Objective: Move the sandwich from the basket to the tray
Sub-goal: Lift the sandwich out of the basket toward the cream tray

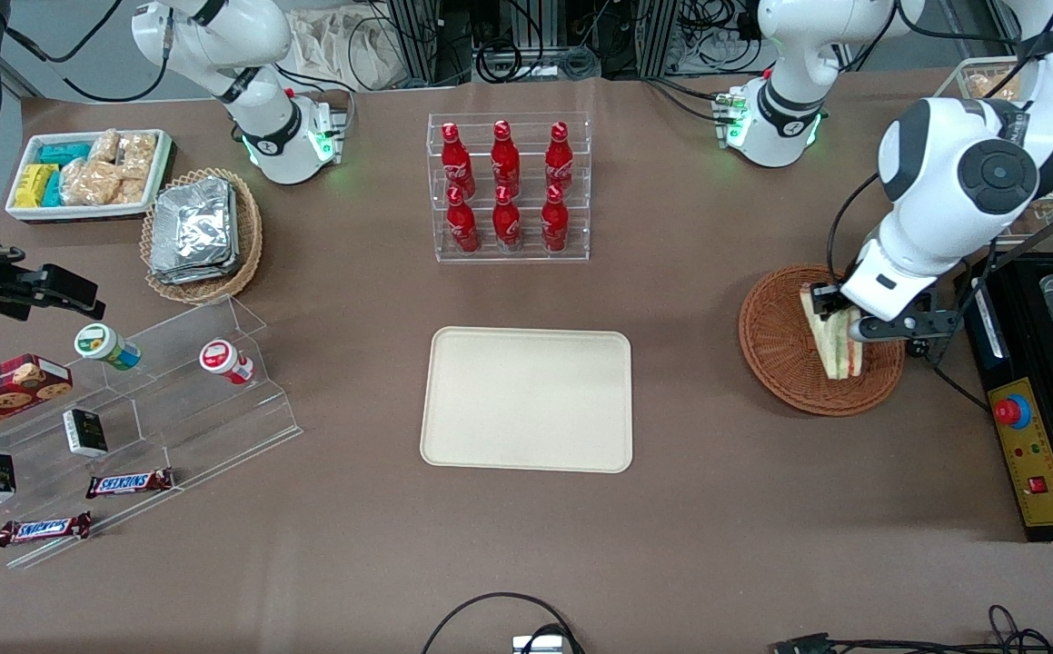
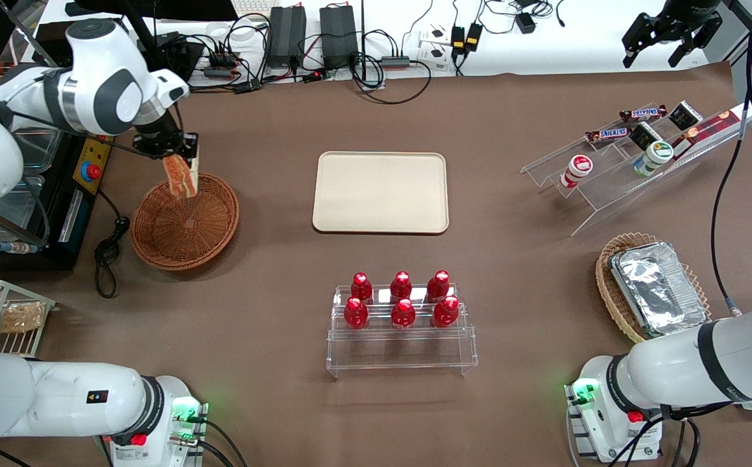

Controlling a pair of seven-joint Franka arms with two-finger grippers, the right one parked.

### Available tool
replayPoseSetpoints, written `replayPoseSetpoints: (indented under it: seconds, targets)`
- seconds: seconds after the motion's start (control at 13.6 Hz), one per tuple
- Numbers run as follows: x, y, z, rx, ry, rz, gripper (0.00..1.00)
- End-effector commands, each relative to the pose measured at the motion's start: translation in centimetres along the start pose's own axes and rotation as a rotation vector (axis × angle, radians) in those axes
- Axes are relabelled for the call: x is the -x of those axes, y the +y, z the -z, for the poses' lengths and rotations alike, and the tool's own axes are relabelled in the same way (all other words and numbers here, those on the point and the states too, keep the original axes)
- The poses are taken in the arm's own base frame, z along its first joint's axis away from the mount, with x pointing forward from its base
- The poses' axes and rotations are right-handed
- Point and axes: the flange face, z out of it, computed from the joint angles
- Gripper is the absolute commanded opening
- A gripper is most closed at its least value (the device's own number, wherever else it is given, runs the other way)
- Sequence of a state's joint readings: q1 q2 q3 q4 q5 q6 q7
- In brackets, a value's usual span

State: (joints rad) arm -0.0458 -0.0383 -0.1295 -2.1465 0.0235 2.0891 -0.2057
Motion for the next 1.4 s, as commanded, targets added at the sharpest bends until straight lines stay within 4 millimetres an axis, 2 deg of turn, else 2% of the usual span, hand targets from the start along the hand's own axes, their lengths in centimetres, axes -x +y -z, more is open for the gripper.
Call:
replayPoseSetpoints:
  seconds: [0.0, 0.15, 0.44, 0.66, 0.88, 0.96, 1.1, 1.33]
  targets:
    - [-1.3, 4.0, 1.0, 0.008, 0.003, -0.077, 0.35]
    - [-1.2, 6.7, 1.3, 0.008, 0.011, -0.136, 0.32]
    - [-1.5, 12.6, 1.4, 0.034, 0.028, -0.224, 0.33]
    - [-1.9, 15.1, 1.9, 0.059, 0.042, -0.248, 0.33]
    - [-2.8, 18.6, 1.2, 0.096, 0.039, -0.23, 0.33]
    - [-2.6, 20.0, 1.0, 0.103, 0.035, -0.234, 0.33]
    - [-2.5, 21.6, -0.2, 0.067, 0.039, -0.236, 0.33]
    - [-4.1, 24.6, -1.8, 0.06, 0.046, -0.194, 0.33]
